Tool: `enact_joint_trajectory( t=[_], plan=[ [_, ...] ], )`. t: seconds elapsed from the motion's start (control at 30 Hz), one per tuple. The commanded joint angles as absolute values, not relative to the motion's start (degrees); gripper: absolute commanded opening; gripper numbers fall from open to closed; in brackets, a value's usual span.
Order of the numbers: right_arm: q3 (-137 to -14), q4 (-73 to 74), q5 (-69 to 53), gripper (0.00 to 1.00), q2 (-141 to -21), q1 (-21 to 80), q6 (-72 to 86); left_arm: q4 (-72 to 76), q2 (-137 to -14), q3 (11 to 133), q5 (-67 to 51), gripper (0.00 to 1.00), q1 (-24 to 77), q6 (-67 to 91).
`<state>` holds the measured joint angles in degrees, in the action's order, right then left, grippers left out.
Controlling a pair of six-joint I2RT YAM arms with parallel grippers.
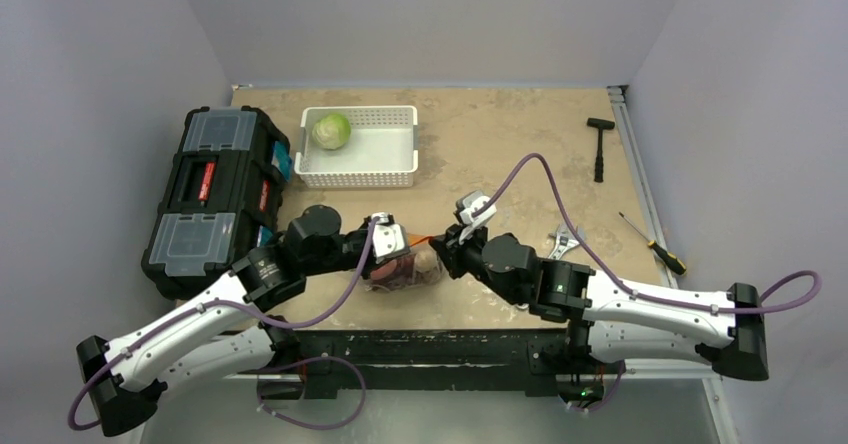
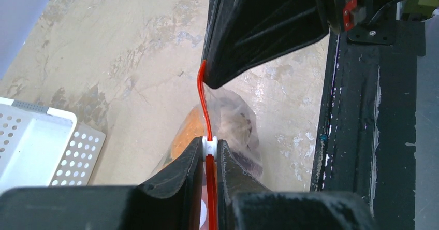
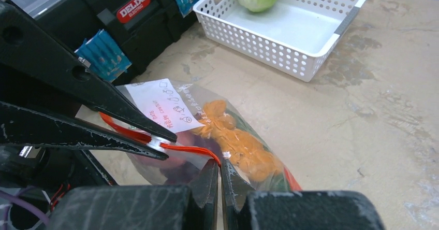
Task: Place the food in the zip-top bag and seal the zipper
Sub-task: Zip the zipper food storage bag at the center of the board.
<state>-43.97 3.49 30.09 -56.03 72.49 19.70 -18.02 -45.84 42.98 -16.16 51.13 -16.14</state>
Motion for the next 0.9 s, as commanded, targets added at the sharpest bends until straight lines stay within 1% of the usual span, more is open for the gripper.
enact_joint_trajectory(
  t=[0.0,0.1,0.17,0.23,0.27,0.33,0.37,0.4,0.43,0.57,0.7,0.87],
  plan=[
    [-43.12,3.2,31.22,0.0,-50.42,70.35,13.23,-21.46,-44.18,44.47,-16.17,0.0,51.15,-17.38],
    [-43.14,2.75,23.78,0.0,-49.17,70.29,7.75,-21.12,-44.04,44.47,-17.05,0.0,51.16,-17.31],
    [-44.46,4.24,21.98,0.0,-49.68,70.33,5.5,-21.34,-44.11,44.62,-17.29,0.0,51.15,-17.3],
    [-44.82,4.5,16.2,0.0,-50.07,70.31,1.23,-21.52,-44.04,44.73,-17.25,0.0,51.15,-17.33],
    [-45.24,5.29,12.53,0.11,-50.4,70.36,-1.09,-21.53,-43.92,44.74,-17.19,0.0,51.15,-17.34],
    [-46.63,7.51,8.59,0.41,-51.73,70.32,-5.08,-21.69,-43.64,44.66,-17.24,0.0,51.17,-17.24],
    [-48.18,9.01,7.41,0.51,-52.94,70.36,-6.73,-21.65,-43.58,44.57,-17.41,0.0,51.18,-17.25],
    [-49.9,10.92,6.9,0.58,-54.41,70.32,-8.21,-21.65,-43.44,44.49,-17.58,0.0,51.16,-17.2],
    [-51.8,12.78,6.31,0.61,-55.92,70.31,-9.13,-21.69,-43.35,44.47,-17.78,0.0,51.17,-17.26],
    [-55.4,15.42,5.82,0.65,-60.89,70.33,-12.52,-21.95,-43.23,44.64,-18.74,0.0,51.16,-17.45],
    [-55.41,13.36,3.04,0.67,-63.48,69.32,-14.13,-21.89,-42.78,44.39,-19.93,0.0,51.18,-17.67],
    [-54.03,10.98,-5.89,0.64,-63.22,64.53,-14.15,-22.45,-42.72,44.64,-21.13,0.0,51.15,-17.75]
  ],
)
